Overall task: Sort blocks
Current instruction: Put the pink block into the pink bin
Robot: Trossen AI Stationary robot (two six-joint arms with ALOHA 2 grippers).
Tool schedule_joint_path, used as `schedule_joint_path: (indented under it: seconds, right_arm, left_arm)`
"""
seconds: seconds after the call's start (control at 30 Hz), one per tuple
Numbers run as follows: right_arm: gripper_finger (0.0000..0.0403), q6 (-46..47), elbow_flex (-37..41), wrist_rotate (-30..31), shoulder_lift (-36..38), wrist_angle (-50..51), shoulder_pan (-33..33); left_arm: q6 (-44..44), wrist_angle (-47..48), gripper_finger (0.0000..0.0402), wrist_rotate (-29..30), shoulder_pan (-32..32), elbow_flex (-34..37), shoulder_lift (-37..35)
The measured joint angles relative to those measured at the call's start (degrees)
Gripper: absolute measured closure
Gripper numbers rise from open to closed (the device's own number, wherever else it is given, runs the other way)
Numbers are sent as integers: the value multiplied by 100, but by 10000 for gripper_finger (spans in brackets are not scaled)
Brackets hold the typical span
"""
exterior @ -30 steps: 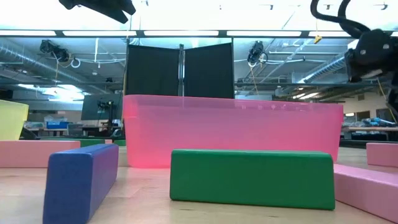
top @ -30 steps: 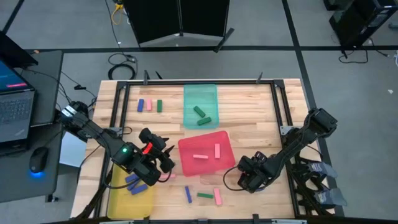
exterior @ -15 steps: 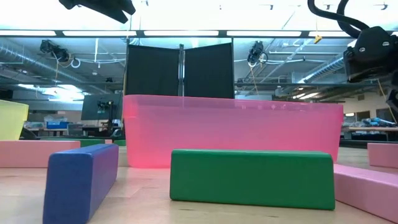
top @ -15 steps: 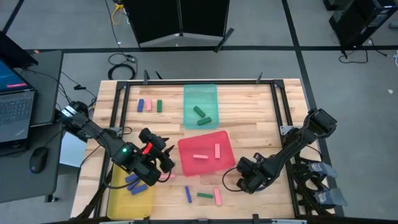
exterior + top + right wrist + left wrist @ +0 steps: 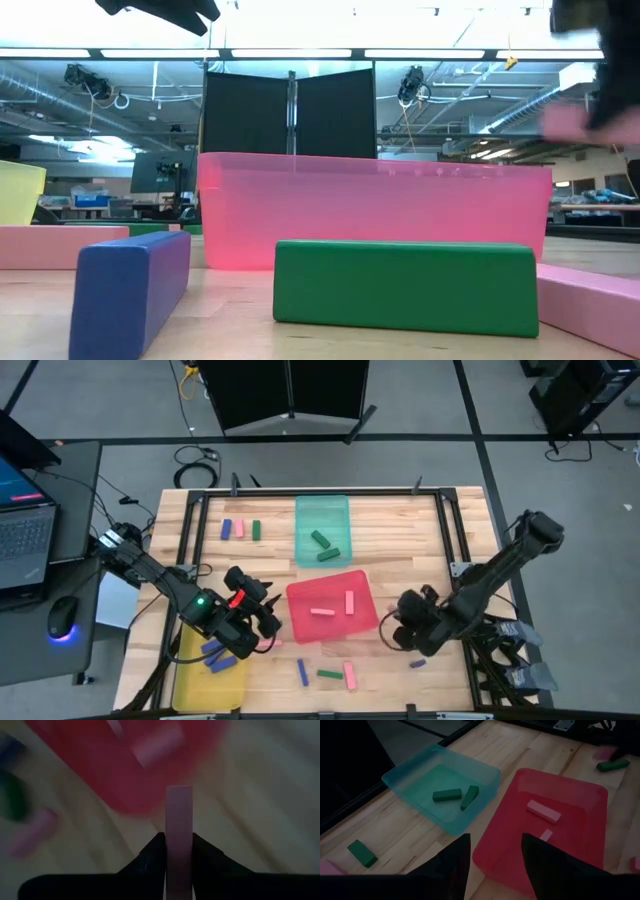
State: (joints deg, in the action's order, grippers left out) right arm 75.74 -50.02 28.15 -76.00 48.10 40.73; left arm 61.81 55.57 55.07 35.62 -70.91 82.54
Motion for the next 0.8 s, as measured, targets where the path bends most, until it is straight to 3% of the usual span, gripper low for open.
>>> schedule_joint_path:
  seconds: [0.13, 0.23, 0.4, 0.6, 0.8]
  right_arm:
    - [333, -1305, -2, 1120, 455, -1147, -157]
    - [333, -2664, -7, 1381, 502, -2429, -477]
    - [333, -4082, -15, 676, 47, -3928, -1122]
    - [333, -3991, -13, -19, -816, -4086, -1707]
    - [244, -3953, -13, -119, -1219, -4298, -1929]
  left_arm:
    - [-1, -14, 218, 84, -4, 0, 0]
    - [-1, -139, 218, 272, -10, 0, 0]
    - [-7, -235, 218, 354, -11, 0, 0]
    - [-7, -352, 218, 354, -11, 0, 0]
    - [-7, -350, 218, 352, -11, 0, 0]
